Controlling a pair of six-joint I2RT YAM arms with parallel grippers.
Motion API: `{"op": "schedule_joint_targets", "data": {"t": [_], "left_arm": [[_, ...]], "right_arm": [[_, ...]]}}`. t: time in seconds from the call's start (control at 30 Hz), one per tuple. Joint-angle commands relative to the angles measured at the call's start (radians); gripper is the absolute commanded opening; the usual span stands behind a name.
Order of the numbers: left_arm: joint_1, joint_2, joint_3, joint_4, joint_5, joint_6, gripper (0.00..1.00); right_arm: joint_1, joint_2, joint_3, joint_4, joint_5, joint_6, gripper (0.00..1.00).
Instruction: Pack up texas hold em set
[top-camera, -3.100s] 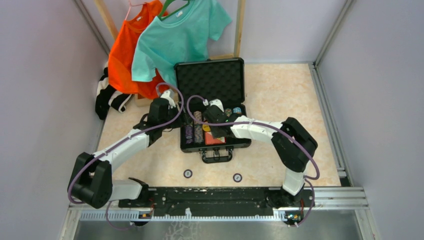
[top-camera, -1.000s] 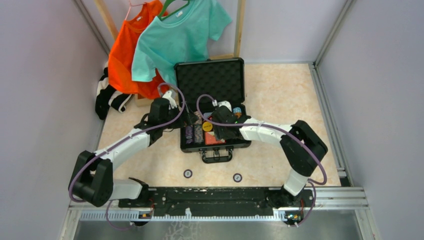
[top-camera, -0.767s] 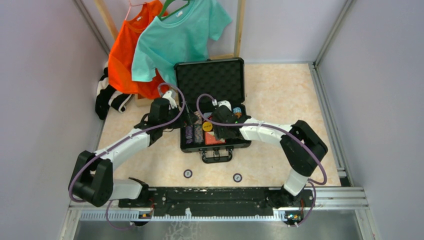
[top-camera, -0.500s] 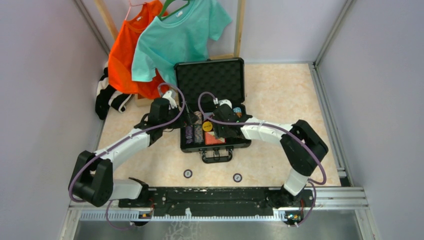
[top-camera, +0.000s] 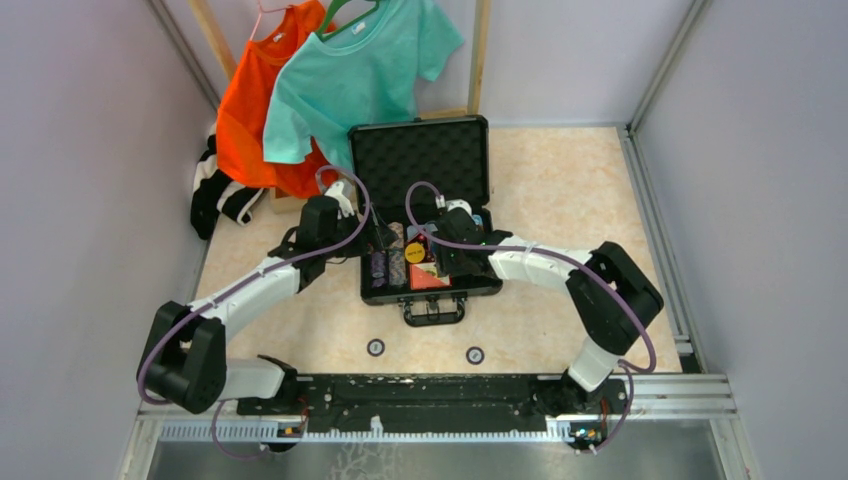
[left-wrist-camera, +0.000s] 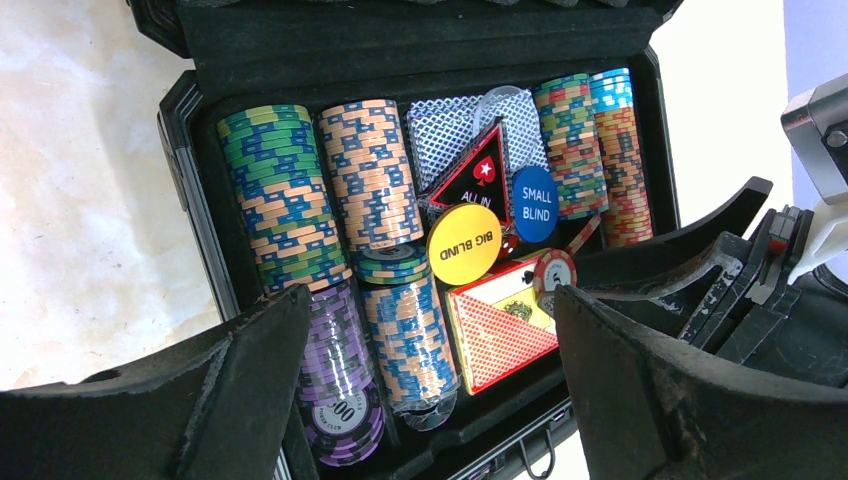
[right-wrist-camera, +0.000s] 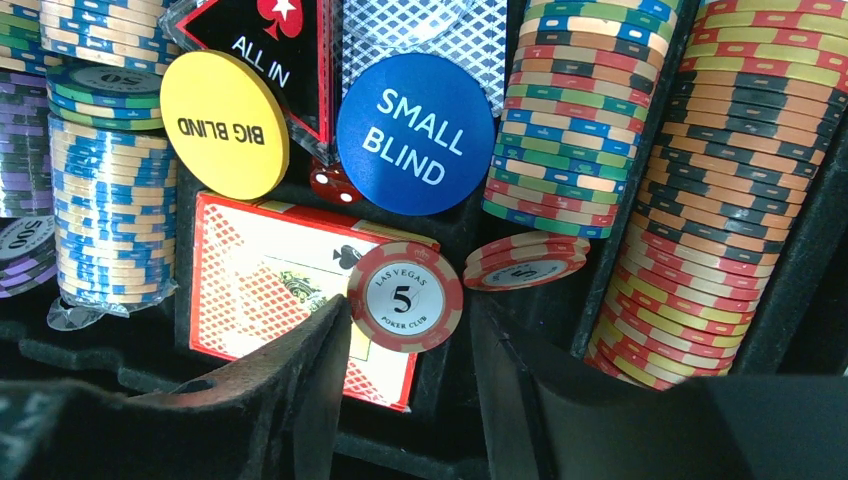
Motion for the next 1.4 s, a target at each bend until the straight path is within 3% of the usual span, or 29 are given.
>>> {"op": "schedule_joint_targets", "data": {"t": [0.0,0.53,0.6,0.7,0.8,1.37], "left_arm": [[-0.009,-0.015,0.000,0.037,0.014,0.003,0.96],[-0.008,-0.016,-0.001,0.039,0.023,0.000,0.96],[-0.008,-0.016,0.000,0.040,0.024,0.000,0.96],[-0.009,-0.016,-0.001,0.039,0.019,0.001,0.96],[-0.009,-0.016,-0.003,0.045,0.014,0.003,0.96],[-0.008,-0.071,-0.066,0.136,0.018,0.004,0.95]], "right_arm": [[-0.005,-0.051,0.006,0.042,-0.004,0.012,0.45],[-0.005,-0.109,-0.014,0.024,0.018,0.005,0.25],[-0.005,-0.101,-0.011,0.024,0.017,0.002,0.28],[-0.005,-0.081,0.001,0.021,0.000,-0.002,0.49],[-0.005,-0.072,0.010,0.011,0.002,-0.003,0.59],[-0.005,-0.088,-0.026,0.048,-0.027,0.027,0.61]]}}
